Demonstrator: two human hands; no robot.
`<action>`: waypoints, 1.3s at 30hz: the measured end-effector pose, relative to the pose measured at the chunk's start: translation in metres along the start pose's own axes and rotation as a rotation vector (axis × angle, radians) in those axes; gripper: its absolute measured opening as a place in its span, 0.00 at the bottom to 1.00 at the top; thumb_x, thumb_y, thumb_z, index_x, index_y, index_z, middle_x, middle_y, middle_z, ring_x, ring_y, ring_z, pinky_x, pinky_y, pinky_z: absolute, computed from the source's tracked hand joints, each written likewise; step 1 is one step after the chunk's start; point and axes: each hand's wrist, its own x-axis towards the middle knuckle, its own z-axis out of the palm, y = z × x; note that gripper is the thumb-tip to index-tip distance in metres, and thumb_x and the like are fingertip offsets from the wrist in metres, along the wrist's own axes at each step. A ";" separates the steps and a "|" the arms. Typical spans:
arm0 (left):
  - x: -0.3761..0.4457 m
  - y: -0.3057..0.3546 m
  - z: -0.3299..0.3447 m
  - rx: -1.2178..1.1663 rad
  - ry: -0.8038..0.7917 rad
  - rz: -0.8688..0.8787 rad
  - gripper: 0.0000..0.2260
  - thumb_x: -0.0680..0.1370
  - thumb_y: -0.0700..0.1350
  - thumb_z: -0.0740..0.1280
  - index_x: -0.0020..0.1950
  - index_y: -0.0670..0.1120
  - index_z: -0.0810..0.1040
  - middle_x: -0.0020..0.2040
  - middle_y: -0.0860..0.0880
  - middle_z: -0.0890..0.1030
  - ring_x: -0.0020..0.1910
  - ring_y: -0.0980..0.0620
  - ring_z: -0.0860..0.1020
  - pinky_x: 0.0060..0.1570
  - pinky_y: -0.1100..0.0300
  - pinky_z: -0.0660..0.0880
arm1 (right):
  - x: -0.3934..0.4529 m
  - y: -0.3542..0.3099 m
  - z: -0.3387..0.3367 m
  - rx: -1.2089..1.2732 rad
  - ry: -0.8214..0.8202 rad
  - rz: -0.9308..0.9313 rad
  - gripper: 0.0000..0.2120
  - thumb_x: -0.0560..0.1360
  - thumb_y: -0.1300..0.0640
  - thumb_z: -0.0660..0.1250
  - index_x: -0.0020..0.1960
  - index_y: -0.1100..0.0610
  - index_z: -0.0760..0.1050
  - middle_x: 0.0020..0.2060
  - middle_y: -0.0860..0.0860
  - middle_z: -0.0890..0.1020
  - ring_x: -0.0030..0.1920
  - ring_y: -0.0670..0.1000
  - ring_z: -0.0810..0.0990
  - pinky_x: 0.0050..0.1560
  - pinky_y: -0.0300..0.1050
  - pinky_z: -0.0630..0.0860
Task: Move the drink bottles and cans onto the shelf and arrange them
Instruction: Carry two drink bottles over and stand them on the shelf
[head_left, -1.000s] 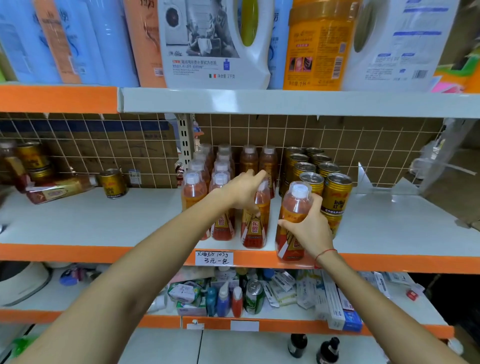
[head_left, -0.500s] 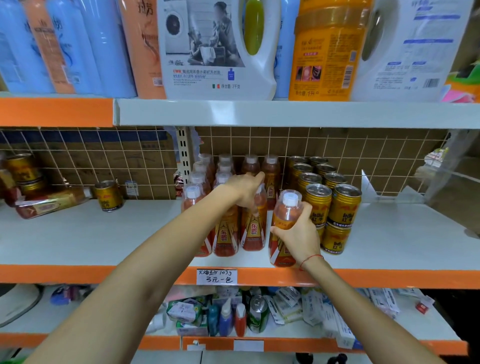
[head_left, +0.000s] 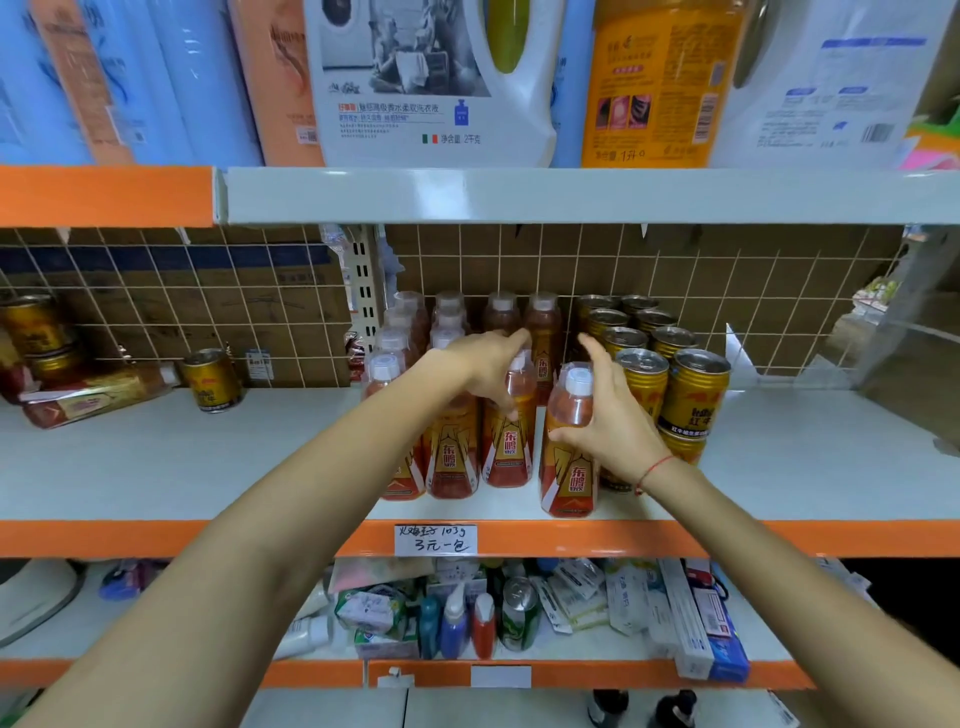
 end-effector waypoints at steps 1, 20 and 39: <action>0.001 0.001 0.001 0.016 0.002 -0.003 0.44 0.66 0.52 0.78 0.74 0.48 0.56 0.68 0.43 0.70 0.63 0.43 0.72 0.58 0.49 0.73 | 0.004 -0.002 -0.005 -0.089 -0.072 -0.018 0.50 0.64 0.54 0.78 0.74 0.47 0.49 0.69 0.54 0.61 0.64 0.57 0.71 0.56 0.50 0.76; 0.061 -0.027 -0.011 0.004 -0.086 -0.128 0.44 0.68 0.48 0.77 0.76 0.47 0.55 0.72 0.42 0.66 0.69 0.42 0.67 0.64 0.49 0.70 | 0.025 -0.014 -0.027 -0.502 -0.302 -0.115 0.45 0.64 0.49 0.77 0.71 0.52 0.54 0.64 0.52 0.64 0.56 0.52 0.74 0.45 0.41 0.78; 0.091 -0.050 -0.004 -0.024 -0.021 -0.129 0.45 0.66 0.45 0.78 0.77 0.48 0.55 0.74 0.45 0.64 0.72 0.43 0.64 0.67 0.46 0.67 | 0.020 -0.009 -0.025 -0.490 -0.274 -0.154 0.44 0.65 0.48 0.76 0.71 0.50 0.54 0.63 0.50 0.64 0.55 0.52 0.75 0.41 0.38 0.75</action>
